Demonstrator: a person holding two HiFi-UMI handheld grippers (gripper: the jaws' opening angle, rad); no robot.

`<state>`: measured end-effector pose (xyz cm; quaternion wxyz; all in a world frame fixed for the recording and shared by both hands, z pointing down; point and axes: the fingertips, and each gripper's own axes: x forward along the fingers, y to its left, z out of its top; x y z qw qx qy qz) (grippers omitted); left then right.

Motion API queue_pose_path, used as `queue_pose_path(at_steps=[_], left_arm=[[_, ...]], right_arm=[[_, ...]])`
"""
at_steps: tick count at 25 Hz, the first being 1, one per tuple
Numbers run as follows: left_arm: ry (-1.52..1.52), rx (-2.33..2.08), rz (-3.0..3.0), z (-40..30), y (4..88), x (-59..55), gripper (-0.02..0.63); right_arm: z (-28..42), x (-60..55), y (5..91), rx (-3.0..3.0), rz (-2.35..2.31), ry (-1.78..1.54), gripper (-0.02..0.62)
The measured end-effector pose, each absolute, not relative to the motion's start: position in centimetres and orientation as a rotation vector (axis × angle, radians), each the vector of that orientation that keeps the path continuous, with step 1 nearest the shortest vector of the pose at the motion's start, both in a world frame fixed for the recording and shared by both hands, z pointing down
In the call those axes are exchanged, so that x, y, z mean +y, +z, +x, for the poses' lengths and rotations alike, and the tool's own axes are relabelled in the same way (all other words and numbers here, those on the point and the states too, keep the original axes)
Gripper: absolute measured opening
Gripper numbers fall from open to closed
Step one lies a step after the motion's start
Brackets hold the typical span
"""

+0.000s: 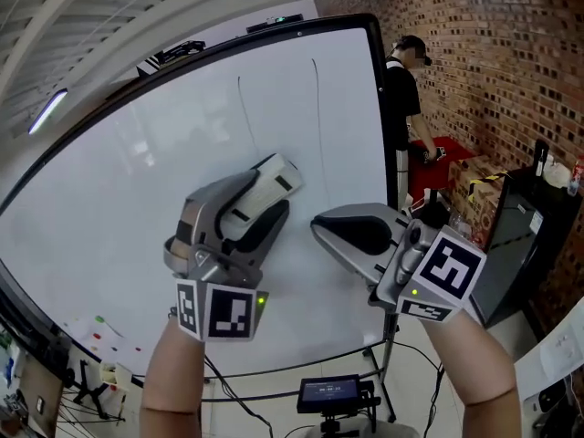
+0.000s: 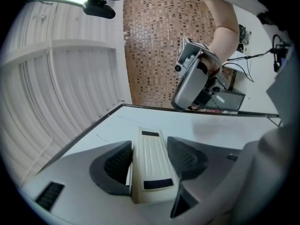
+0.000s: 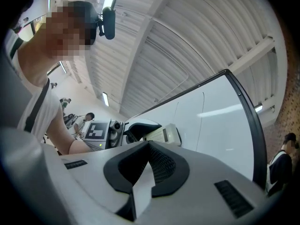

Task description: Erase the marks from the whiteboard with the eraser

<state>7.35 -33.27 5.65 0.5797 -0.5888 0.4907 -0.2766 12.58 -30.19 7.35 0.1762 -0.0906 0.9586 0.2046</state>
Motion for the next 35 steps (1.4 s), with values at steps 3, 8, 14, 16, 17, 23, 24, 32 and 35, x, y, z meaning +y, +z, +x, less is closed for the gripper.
queue_pose_path(at_steps=[3, 8, 14, 16, 17, 23, 24, 32, 35], left_arm=[[-0.597, 1.186, -1.315, 7.5, 2.9, -33.2, 0.270], [-0.563, 1.197, -1.329, 7.3, 2.0, -32.9, 0.268], [-0.665, 1.099, -1.406, 8.1, 6.5, -33.4, 0.268], [-0.711, 1.066, -1.422, 8.1, 8.1, -33.4, 0.268], [-0.728, 1.052, -1.430, 8.2, 8.6, -33.3, 0.268], [-0.702, 1.023, -1.558, 8.4, 7.9, -33.1, 0.268], [-0.687, 1.022, -1.579, 8.3, 7.5, -33.1, 0.270], [-0.585, 1.126, -1.391, 6.9, 1.1, -32.6, 0.270], [-0.479, 1.152, -1.357, 5.9, -1.8, -31.6, 0.270]], right_arm=[[12.8, -30.2, 7.6, 2.711, -0.263, 0.586, 0.017], [13.3, -30.6, 7.9, 2.707, -0.282, 0.551, 0.017], [13.6, -31.2, 7.8, 2.707, -0.301, 0.556, 0.017], [13.4, -31.1, 7.7, 2.712, -0.295, 0.566, 0.017], [13.4, -31.1, 7.7, 2.715, -0.296, 0.569, 0.017], [14.1, -30.9, 7.1, 2.705, -0.296, 0.573, 0.017], [14.1, -31.0, 7.0, 2.705, -0.294, 0.575, 0.017], [14.6, -31.7, 5.3, 2.691, -0.286, 0.595, 0.017], [14.5, -31.2, 4.7, 2.681, -0.272, 0.611, 0.017]])
